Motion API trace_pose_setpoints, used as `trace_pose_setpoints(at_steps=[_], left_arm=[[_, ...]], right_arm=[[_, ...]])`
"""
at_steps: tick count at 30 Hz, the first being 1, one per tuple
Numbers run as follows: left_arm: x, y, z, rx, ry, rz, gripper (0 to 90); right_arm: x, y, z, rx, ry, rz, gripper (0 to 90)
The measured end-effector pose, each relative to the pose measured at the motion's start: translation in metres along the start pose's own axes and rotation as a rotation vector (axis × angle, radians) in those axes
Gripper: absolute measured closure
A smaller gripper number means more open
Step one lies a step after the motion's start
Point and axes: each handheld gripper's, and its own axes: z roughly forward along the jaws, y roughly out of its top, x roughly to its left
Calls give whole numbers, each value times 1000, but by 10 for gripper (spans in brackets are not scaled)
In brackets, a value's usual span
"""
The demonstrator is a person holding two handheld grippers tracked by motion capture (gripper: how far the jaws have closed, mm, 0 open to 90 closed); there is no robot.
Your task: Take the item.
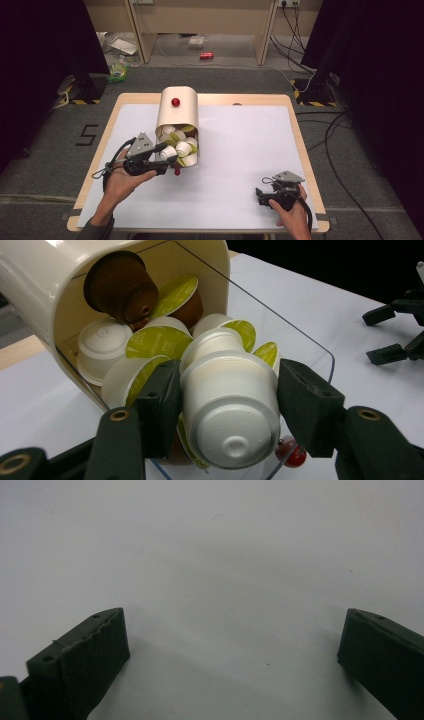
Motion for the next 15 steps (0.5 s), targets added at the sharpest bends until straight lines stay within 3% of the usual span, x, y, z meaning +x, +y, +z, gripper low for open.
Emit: trace_pose_setpoints(at_steps=[15], left_arm=[[-3, -2, 15, 9, 9, 0, 431]], right_arm=[[0, 0, 0, 0, 0, -1, 4]])
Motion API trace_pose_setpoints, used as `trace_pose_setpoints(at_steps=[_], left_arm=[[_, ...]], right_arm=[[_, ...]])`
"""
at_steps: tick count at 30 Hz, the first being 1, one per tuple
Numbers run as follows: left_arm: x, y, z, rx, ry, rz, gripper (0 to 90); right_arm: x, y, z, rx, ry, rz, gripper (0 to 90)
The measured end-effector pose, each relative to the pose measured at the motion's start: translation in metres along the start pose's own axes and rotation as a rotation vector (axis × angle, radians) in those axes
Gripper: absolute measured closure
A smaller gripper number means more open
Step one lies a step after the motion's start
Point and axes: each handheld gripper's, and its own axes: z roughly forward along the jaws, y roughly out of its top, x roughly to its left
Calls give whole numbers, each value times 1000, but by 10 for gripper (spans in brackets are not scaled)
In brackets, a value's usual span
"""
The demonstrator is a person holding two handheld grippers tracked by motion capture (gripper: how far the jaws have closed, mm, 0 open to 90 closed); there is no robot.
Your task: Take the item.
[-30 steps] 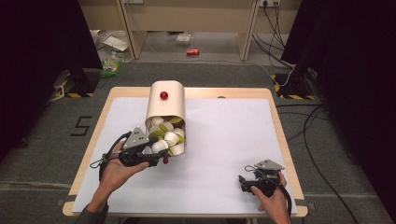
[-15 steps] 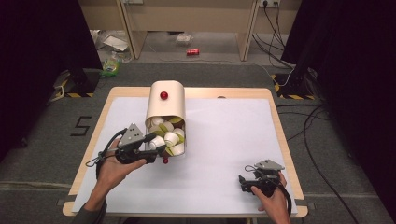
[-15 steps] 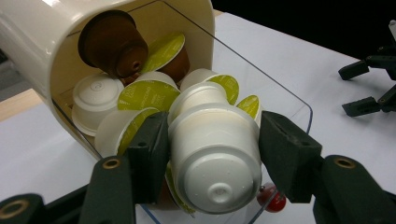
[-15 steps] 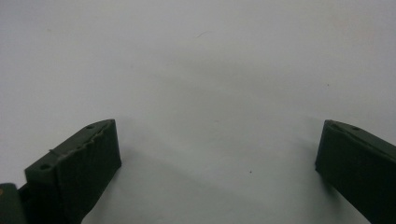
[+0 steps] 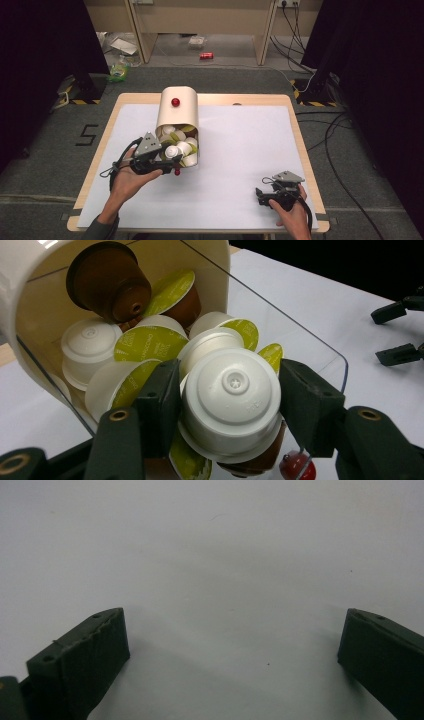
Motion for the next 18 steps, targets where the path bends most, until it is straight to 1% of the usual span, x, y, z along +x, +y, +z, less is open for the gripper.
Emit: trace_pose_setpoints(at_steps=[2, 4, 7, 12, 18], left_arm=[[0, -1, 1, 3, -6, -4, 429], [0, -1, 1, -4, -6, -10, 430], [-1, -1, 0, -1, 3, -1, 433], [-1, 0, -2, 4, 0, 4, 434], [0, 4, -10, -16, -7, 1, 436]], right_arm=[[0, 0, 0, 0, 0, 0, 4], [0, 0, 0, 0, -1, 0, 4], [0, 0, 0, 1, 0, 1, 4], [0, 0, 0, 0, 0, 1, 3], [0, 0, 0, 0, 0, 1, 4]])
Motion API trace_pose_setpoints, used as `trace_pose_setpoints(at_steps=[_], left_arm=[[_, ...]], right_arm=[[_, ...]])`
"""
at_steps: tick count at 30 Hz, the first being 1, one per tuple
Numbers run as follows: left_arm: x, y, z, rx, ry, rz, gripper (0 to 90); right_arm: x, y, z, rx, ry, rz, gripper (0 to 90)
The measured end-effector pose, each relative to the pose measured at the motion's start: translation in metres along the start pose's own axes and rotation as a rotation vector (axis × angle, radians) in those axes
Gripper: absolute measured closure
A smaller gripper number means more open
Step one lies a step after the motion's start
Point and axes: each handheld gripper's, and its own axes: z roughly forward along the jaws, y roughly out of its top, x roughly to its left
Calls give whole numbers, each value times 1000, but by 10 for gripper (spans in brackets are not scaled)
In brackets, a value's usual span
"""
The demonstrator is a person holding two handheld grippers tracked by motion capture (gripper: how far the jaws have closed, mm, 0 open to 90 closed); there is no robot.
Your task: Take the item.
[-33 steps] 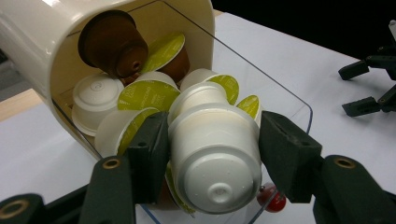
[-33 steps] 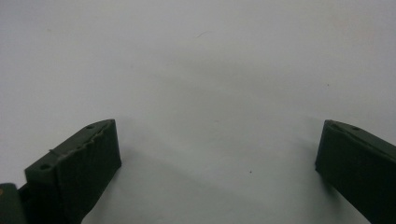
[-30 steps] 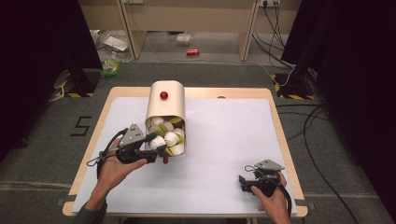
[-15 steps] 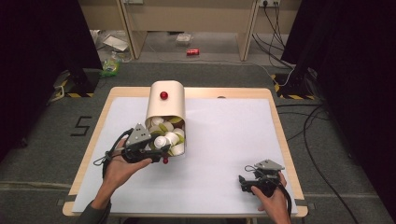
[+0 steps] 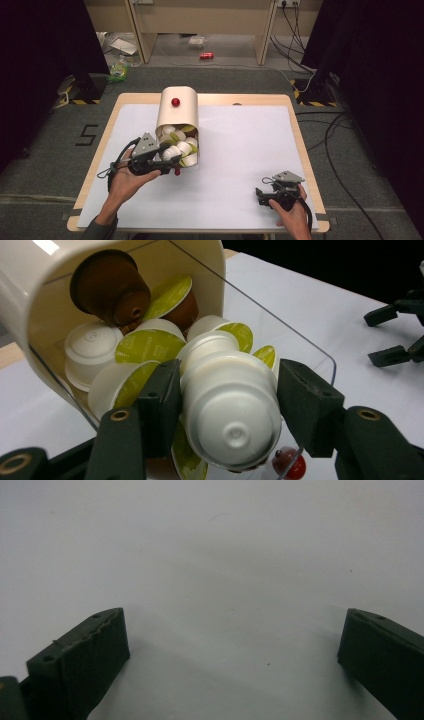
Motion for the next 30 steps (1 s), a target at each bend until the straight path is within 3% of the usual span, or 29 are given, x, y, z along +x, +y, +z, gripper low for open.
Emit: trace_pose_setpoints(at_steps=[1, 2, 4, 8, 15, 26, 30], left_arm=[[0, 1, -3, -16, -1, -2, 439], [2, 3, -6, -58, -26, -25, 628], [2, 6, -10, -63, 8, -6, 694], [4, 6, -11, -26, -1, 3, 669], [3, 1, -14, 22, -19, -30, 476], [0, -6, -7, 105, -37, -66, 431], [1, -8, -5, 107, -41, -87, 454]], right_arm=[[0, 0, 0, 0, 0, 0, 4], [0, 0, 0, 0, 0, 0, 4], [0, 0, 0, 0, -1, -1, 4], [0, 0, 0, 0, 0, 0, 4], [0, 0, 0, 0, 0, 0, 4], [0, 0, 0, 0, 0, 0, 4], [0, 0, 0, 0, 0, 0, 4]])
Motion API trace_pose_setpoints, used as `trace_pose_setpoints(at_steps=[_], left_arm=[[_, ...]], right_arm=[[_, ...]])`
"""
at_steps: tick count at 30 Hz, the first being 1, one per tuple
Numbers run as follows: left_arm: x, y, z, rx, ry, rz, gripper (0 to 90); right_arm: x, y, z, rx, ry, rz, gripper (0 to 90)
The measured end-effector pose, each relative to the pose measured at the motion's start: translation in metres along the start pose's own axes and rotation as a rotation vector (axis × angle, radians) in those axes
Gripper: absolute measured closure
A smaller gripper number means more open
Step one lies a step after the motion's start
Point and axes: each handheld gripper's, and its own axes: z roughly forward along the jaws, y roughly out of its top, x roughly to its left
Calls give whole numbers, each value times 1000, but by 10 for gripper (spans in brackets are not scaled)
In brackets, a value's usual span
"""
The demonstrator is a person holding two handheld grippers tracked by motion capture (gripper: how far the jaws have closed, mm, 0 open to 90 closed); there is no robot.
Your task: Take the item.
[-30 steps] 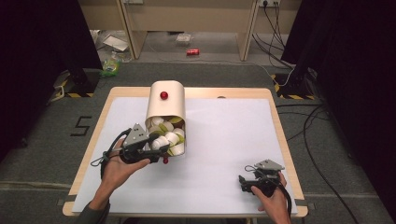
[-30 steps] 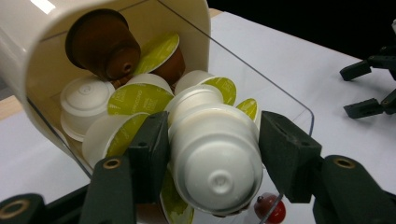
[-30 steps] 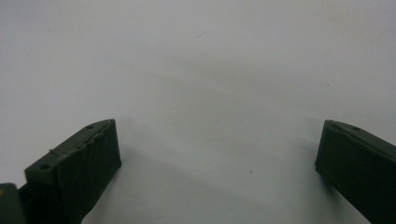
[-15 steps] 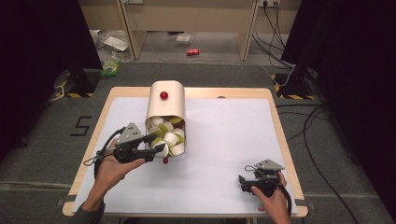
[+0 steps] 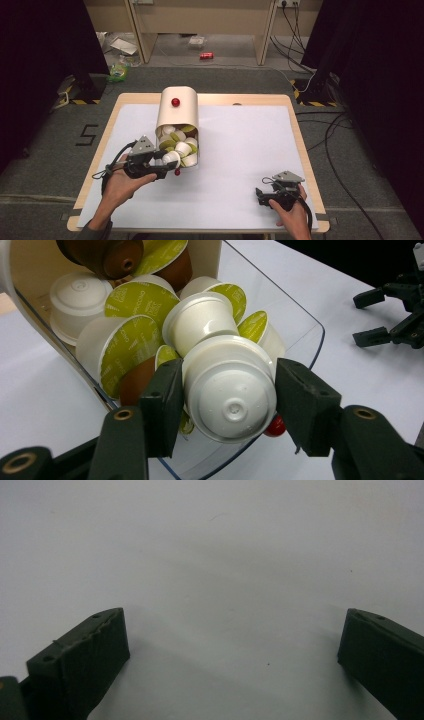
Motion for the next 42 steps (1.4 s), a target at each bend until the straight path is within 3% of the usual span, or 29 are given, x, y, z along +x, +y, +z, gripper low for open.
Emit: trace_pose_setpoints(at_steps=[11, 24, 34, 42], left_arm=[[1, -2, 1, -24, -2, -15, 484], [-3, 11, -9, -89, 10, 13, 498], [3, 15, -28, -122, 13, 10, 498], [18, 12, -50, -155, 45, -13, 498]], right_arm=[[0, 0, 0, 0, 0, 0, 4], [0, 0, 0, 0, 0, 0, 3], [0, 0, 0, -1, 0, -1, 4], [0, 0, 0, -1, 0, -1, 4]])
